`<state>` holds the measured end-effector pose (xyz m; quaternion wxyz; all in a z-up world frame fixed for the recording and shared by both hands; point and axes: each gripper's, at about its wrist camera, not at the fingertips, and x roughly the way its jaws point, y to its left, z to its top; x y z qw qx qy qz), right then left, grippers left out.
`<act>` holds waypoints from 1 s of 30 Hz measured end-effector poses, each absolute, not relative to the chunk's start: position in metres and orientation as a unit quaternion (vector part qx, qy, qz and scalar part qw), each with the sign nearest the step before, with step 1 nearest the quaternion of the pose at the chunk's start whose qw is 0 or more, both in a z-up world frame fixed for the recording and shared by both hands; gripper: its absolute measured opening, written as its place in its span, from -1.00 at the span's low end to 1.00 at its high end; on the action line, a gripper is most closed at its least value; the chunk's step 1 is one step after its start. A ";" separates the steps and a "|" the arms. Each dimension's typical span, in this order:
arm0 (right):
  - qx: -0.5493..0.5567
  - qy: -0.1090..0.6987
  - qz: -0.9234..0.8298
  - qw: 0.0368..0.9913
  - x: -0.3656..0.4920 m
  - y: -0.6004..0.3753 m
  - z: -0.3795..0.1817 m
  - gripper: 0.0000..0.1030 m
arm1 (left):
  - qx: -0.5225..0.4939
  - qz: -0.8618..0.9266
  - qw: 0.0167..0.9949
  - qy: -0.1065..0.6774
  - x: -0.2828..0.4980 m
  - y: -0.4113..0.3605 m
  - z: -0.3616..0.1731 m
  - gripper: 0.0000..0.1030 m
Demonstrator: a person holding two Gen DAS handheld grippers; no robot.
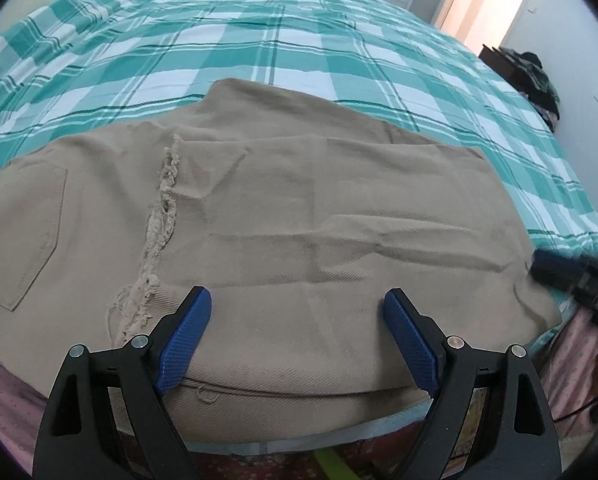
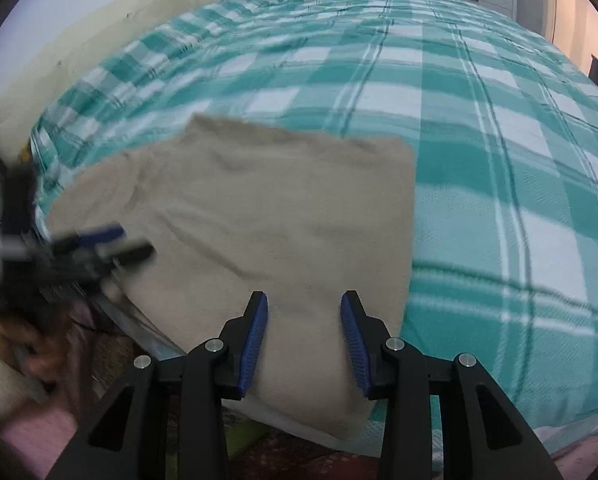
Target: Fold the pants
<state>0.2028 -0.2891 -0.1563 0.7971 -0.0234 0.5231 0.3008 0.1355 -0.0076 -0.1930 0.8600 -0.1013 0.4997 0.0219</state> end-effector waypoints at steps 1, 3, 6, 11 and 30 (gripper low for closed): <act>-0.021 0.519 0.305 0.798 0.208 -0.286 -0.149 -0.25 | -0.100 0.022 0.861 0.499 0.135 -0.009 -0.194 0.74; -0.029 0.506 0.313 0.803 0.224 -0.274 -0.130 -0.14 | -0.097 0.022 0.861 0.498 0.139 -0.010 -0.196 0.77; -0.041 0.505 0.321 0.800 0.253 -0.251 -0.129 0.00 | -0.093 0.023 0.863 0.495 0.138 -0.012 -0.198 0.79; -0.026 0.591 0.291 0.752 0.285 -0.236 -0.211 0.00 | -0.083 0.018 0.867 0.490 0.136 -0.014 -0.200 0.80; -0.065 0.503 0.307 0.805 0.176 -0.273 -0.191 0.15 | -0.097 0.037 0.874 0.474 0.121 -0.009 -0.183 0.74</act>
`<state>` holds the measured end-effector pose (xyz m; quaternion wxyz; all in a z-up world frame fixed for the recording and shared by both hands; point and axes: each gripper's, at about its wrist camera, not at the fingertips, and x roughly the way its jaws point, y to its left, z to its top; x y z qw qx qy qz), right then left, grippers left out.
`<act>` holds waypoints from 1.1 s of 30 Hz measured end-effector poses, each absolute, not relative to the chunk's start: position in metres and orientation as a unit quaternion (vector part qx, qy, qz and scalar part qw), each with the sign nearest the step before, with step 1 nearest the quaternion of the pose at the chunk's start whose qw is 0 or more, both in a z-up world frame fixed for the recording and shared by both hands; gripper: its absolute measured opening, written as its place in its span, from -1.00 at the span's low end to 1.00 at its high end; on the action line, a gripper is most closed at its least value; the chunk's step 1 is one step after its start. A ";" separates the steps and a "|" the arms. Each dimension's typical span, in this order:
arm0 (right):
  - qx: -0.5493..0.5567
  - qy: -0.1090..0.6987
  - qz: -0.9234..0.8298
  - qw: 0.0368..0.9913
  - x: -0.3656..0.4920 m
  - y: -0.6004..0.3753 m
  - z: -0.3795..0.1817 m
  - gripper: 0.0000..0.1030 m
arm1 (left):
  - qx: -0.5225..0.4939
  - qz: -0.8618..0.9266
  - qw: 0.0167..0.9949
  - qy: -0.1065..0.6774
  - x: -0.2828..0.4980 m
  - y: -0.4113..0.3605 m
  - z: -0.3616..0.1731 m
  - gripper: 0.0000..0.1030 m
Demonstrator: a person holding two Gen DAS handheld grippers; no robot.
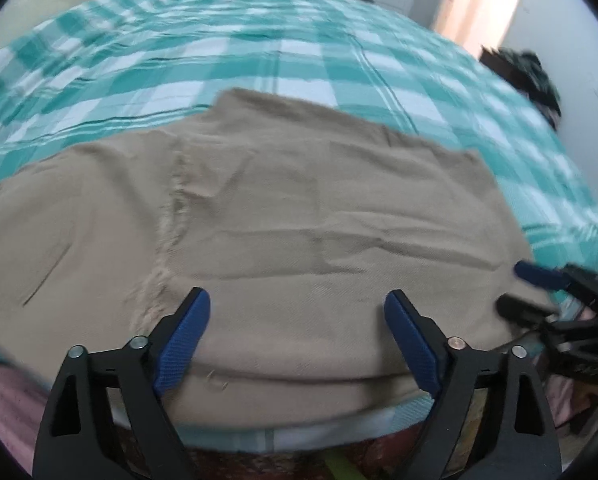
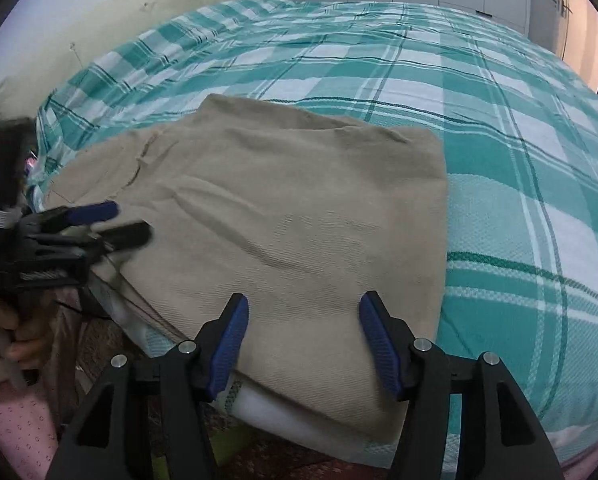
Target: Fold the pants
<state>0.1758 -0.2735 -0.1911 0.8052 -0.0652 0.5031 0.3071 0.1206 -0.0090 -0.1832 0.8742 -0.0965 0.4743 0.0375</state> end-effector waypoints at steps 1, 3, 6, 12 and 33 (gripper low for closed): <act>-0.069 0.501 0.305 0.807 0.176 -0.272 -0.192 0.15 | -0.101 0.039 0.876 0.470 0.118 -0.006 -0.180 0.74; -0.068 0.492 0.302 0.814 0.170 -0.274 -0.194 0.15 | -0.098 0.049 0.873 0.475 0.115 0.000 -0.181 0.74; -0.067 0.491 0.302 0.814 0.169 -0.273 -0.194 0.16 | -0.091 0.050 0.856 0.507 0.121 0.004 -0.200 0.73; -0.071 0.488 0.302 0.816 0.169 -0.274 -0.197 0.16 | -0.079 0.053 0.855 0.510 0.122 0.000 -0.197 0.74; -0.055 0.497 0.304 0.811 0.175 -0.272 -0.196 0.25 | -0.531 0.190 0.755 0.335 -0.034 0.303 -0.155 0.38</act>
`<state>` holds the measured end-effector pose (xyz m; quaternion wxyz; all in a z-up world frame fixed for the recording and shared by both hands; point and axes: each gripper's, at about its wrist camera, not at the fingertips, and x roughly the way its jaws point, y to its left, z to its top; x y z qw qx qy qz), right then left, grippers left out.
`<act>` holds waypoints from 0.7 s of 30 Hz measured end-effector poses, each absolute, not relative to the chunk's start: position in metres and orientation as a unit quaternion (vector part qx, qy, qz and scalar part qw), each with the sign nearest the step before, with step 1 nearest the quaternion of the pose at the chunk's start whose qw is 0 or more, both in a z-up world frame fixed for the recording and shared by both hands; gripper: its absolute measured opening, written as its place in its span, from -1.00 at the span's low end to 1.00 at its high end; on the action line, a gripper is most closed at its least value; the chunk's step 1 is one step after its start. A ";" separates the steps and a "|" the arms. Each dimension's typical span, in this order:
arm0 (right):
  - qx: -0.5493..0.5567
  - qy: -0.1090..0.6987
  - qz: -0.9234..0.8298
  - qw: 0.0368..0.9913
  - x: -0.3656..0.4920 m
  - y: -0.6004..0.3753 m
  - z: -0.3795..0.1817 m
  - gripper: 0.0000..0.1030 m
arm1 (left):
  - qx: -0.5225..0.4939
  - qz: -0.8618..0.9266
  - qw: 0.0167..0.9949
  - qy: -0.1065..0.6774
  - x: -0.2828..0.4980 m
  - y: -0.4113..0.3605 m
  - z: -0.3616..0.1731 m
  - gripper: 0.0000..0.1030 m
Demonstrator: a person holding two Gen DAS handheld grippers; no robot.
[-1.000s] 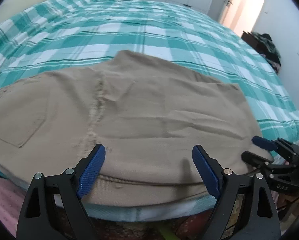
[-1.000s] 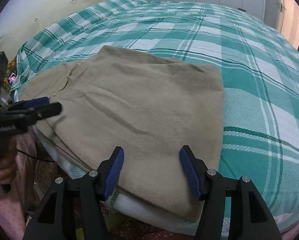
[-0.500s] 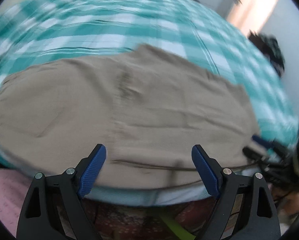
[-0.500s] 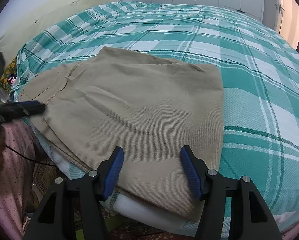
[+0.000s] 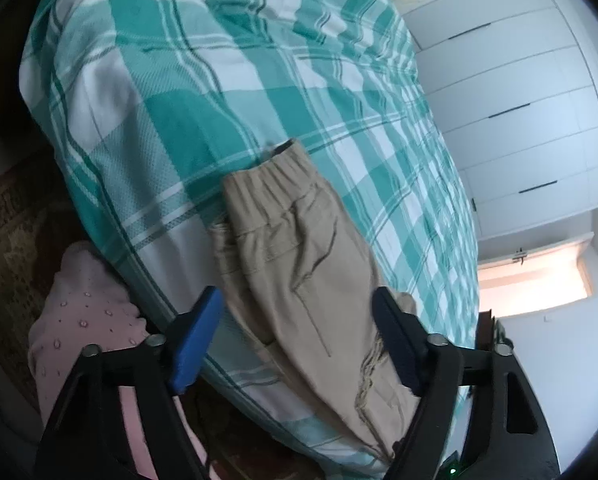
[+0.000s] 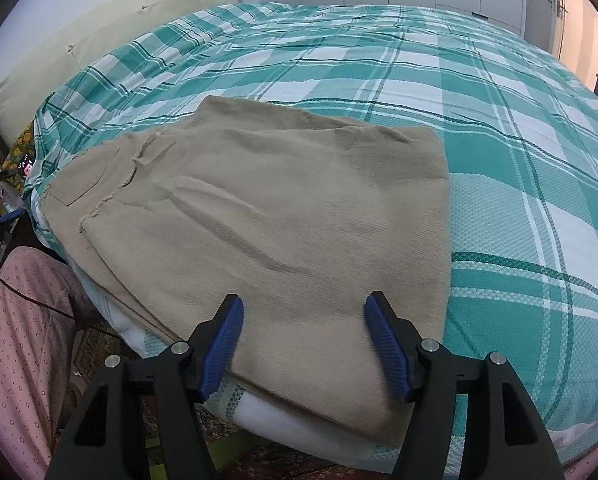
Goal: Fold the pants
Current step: 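Grasp the elastic waistband with the left gripper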
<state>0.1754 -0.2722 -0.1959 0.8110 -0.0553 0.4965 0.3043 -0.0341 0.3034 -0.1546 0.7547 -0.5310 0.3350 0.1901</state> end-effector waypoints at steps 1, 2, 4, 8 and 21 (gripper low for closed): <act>-0.056 0.496 0.304 0.811 0.175 -0.272 -0.196 0.26 | -0.531 0.191 0.753 0.339 -0.032 0.305 -0.159 0.29; -0.056 0.496 0.304 0.811 0.175 -0.272 -0.196 0.26 | -0.533 0.192 0.750 0.341 -0.030 0.306 -0.165 0.19; -0.055 0.496 0.305 0.811 0.175 -0.272 -0.196 0.26 | -0.544 0.186 0.744 0.341 -0.028 0.307 -0.175 0.02; -0.055 0.496 0.305 0.811 0.176 -0.272 -0.196 0.26 | -0.555 0.189 0.735 0.340 -0.020 0.316 -0.190 -0.14; -0.057 0.495 0.305 0.812 0.176 -0.271 -0.196 0.26 | -0.588 0.175 0.728 0.307 -0.029 0.322 -0.194 -0.90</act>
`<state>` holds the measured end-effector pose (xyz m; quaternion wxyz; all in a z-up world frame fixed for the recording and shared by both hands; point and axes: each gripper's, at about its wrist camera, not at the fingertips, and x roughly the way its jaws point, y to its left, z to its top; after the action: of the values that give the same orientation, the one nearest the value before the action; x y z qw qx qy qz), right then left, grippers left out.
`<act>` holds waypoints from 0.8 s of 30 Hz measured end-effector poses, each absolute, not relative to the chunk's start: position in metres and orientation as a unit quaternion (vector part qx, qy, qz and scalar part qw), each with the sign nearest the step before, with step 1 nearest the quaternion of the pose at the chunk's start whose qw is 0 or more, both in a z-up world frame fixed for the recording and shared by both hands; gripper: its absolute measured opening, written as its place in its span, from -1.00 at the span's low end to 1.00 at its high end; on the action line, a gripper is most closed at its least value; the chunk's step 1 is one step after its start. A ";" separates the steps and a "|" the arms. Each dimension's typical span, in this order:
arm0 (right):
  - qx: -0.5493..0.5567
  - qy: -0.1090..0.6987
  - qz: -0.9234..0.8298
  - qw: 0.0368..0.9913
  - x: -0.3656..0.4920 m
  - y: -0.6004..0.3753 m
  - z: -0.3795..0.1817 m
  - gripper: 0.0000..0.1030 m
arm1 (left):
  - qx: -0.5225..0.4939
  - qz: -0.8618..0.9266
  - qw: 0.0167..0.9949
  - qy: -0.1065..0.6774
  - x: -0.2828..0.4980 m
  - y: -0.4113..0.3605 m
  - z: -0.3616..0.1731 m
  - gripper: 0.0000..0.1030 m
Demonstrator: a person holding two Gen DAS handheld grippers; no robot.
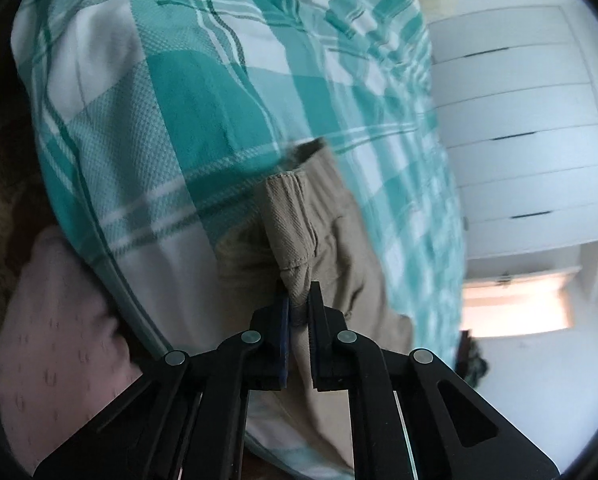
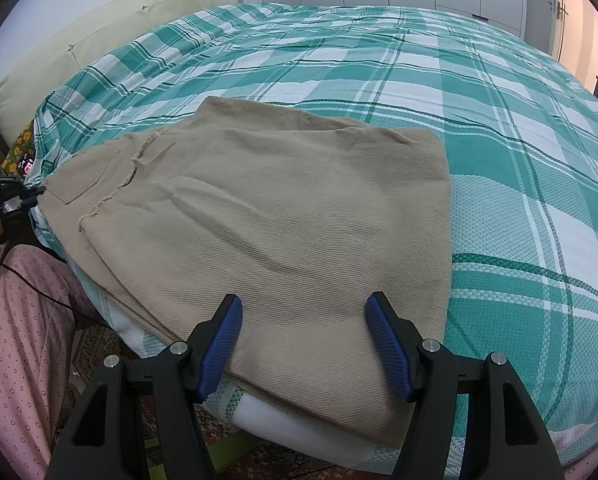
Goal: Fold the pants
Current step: 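Grasp the elastic waistband with the left gripper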
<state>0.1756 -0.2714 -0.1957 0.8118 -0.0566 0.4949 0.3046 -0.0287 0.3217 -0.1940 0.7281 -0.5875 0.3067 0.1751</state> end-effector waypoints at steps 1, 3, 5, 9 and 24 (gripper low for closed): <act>-0.057 0.495 0.305 0.812 0.176 -0.271 -0.196 0.26 | -0.580 0.181 0.727 0.319 -0.032 0.319 -0.194 -0.90; -0.057 0.494 0.304 0.812 0.177 -0.271 -0.196 0.26 | -0.564 0.202 0.719 0.352 -0.032 0.320 -0.204 -0.90; -0.058 0.495 0.303 0.812 0.177 -0.271 -0.196 0.27 | -0.568 0.217 0.702 0.370 -0.030 0.324 -0.217 -0.86; -0.057 0.494 0.304 0.813 0.178 -0.273 -0.196 0.28 | -0.573 0.212 0.712 0.348 -0.032 0.325 -0.205 -0.58; -0.059 0.492 0.301 0.815 0.177 -0.271 -0.196 0.30 | -0.579 0.216 0.715 0.327 -0.034 0.332 -0.215 -0.20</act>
<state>0.1769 -0.2707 -0.1963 0.8146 -0.0591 0.4923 0.3011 -0.0344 0.3319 -0.2146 0.7152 -0.5788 0.3267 0.2163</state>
